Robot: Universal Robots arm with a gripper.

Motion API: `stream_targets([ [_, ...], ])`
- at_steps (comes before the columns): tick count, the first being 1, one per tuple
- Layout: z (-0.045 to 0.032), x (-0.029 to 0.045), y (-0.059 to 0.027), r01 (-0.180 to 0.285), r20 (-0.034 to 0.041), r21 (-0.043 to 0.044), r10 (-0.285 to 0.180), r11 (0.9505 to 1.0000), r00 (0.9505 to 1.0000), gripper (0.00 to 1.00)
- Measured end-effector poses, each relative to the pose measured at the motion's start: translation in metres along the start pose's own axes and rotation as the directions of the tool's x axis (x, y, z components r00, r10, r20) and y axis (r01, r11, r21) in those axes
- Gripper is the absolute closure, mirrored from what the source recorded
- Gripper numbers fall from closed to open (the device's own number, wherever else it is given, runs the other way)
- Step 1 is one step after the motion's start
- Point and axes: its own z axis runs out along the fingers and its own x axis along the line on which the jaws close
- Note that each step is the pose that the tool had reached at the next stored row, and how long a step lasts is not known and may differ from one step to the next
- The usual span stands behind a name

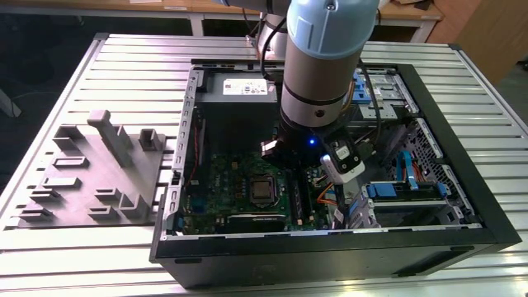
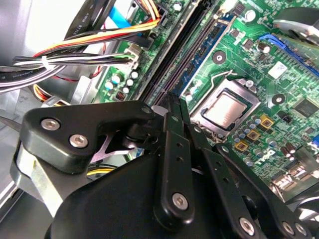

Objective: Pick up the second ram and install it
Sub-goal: 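Insert the second ram into the second slot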

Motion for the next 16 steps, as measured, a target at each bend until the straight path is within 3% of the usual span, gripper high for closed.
stream_targets([
  [16,0.0036,0.0001,-0.0002,0.0,-0.0001,0.0001,0.0,1.0,1.0,0.89],
])
